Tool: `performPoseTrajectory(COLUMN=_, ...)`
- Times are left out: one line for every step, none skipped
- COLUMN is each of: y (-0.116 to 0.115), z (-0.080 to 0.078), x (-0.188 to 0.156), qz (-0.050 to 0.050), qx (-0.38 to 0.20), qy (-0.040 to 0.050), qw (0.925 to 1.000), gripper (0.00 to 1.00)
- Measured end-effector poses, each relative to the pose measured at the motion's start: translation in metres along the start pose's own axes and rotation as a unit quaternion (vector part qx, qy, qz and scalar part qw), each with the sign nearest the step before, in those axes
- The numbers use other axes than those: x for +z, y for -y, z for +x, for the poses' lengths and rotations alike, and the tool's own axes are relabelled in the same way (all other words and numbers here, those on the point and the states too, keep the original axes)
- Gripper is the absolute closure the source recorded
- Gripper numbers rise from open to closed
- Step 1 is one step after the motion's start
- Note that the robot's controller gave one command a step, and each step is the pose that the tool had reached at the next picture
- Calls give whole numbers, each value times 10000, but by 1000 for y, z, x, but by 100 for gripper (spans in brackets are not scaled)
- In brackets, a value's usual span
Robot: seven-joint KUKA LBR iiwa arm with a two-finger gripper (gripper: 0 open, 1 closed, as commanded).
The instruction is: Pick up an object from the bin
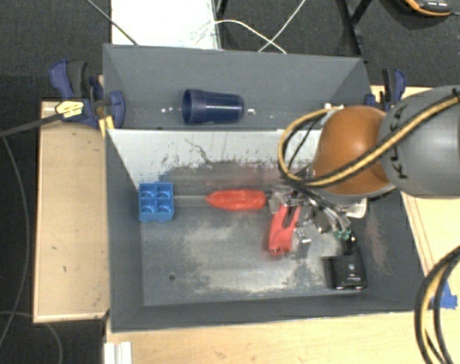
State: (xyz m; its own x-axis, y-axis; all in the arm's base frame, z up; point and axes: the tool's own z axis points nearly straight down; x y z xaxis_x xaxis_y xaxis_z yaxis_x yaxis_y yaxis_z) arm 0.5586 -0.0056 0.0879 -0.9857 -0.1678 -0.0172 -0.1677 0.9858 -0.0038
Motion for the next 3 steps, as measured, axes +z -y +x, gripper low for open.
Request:
performPoseTrajectory(y=22, z=19, x=11, qz=-59, qx=945, qy=27, qw=9955, gripper=0)
performPoseTrajectory(y=29, z=6, x=12, qz=-26, qx=107, qy=-10, qw=9999, gripper=0)
performPoseTrajectory(y=36, z=8, x=12, qz=-69, qx=168, qy=10, qw=9998, gripper=0)
